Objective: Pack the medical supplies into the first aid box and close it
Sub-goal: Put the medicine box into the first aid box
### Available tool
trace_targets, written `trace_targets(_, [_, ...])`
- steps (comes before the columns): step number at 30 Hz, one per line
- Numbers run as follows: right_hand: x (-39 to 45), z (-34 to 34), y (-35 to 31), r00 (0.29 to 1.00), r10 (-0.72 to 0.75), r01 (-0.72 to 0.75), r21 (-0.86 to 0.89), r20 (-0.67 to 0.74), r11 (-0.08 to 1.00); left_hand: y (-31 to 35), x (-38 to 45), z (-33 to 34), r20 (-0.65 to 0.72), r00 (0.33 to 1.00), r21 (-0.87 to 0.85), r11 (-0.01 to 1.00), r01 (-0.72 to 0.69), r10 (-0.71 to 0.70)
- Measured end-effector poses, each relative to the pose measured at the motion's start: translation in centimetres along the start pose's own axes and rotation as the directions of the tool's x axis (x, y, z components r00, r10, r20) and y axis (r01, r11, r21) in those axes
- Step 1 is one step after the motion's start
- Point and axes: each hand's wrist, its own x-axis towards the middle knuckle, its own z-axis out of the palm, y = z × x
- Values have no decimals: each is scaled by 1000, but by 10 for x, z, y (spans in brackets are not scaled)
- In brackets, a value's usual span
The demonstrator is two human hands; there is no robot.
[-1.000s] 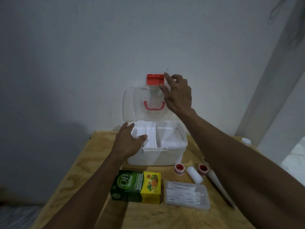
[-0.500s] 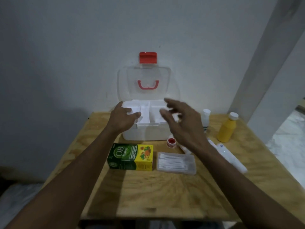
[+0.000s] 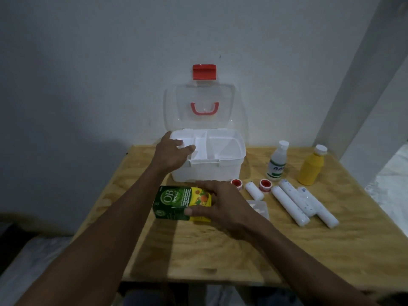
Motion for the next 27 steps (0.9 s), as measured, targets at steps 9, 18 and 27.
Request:
trace_targets(9, [1,2,-5,997,-80,80,-50,-14,996,2,0,-1,1,1000,-23,1000,20,-20])
trace_targets(18, [-16,-38,-22,993,-113,102,-197,-42,975,5,-5,-3,14,999,-57,997,43,-42])
trace_targets(27, [3,-161,-43,963,-141,51,-359,-229,932,6,-2,-4,34,998,-31,999,44,-43])
